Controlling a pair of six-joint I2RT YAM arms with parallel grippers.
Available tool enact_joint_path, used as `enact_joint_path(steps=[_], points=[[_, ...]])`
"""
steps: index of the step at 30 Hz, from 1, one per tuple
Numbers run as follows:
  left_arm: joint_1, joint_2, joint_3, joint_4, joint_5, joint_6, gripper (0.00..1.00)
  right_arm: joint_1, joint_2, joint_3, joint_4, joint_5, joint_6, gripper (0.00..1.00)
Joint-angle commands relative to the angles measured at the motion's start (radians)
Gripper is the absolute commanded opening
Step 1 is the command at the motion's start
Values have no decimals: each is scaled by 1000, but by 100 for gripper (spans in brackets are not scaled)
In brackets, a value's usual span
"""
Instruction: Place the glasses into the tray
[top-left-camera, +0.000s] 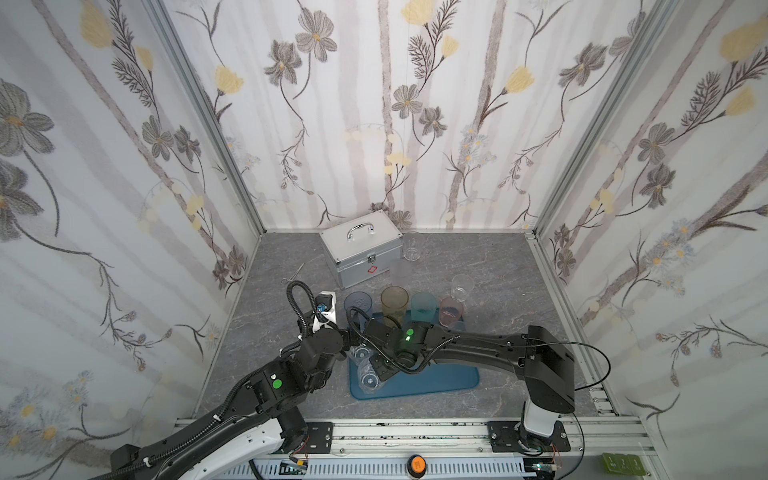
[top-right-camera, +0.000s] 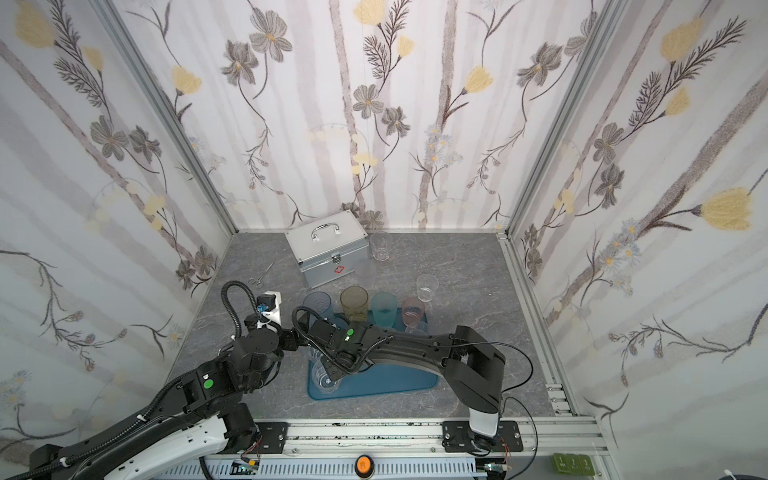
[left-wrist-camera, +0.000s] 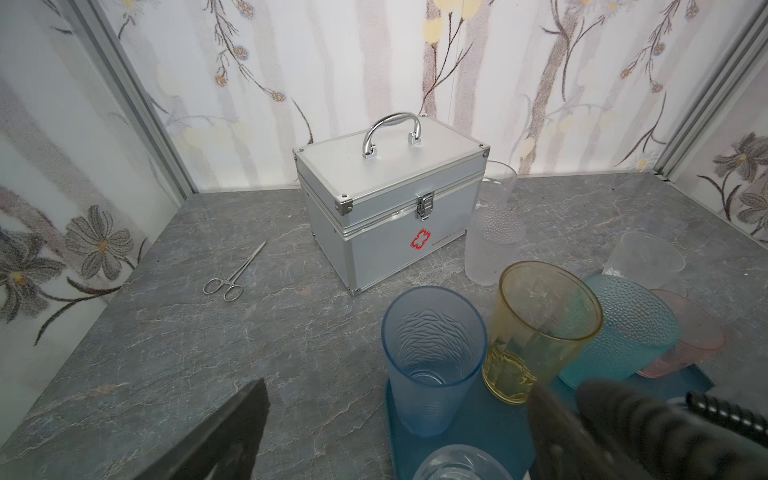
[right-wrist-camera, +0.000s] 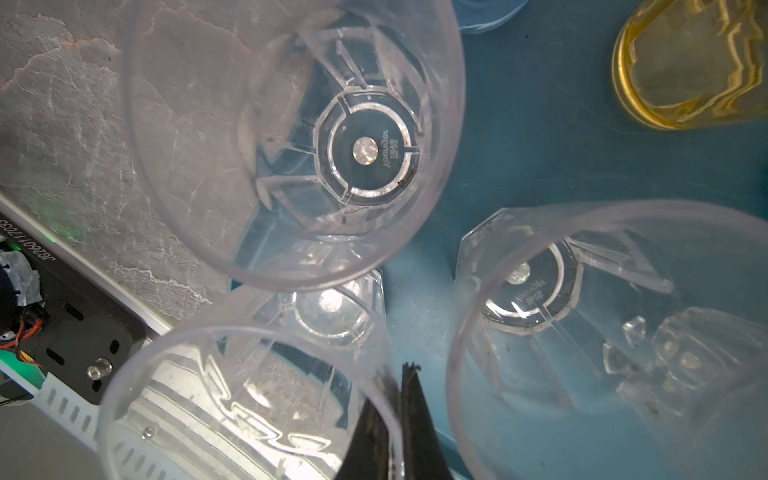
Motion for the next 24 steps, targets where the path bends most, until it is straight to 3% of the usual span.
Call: enact_joint_path(steps=[1, 19, 24], points=[[6, 4, -3, 79, 72, 0, 100, 5, 13, 17, 50, -19, 0, 8], [24, 38, 9, 78, 88, 16, 100, 4, 26, 21, 144, -106, 42, 11], [25, 37, 15, 78, 82, 18, 100, -3, -6, 25, 151, -109, 46, 21]])
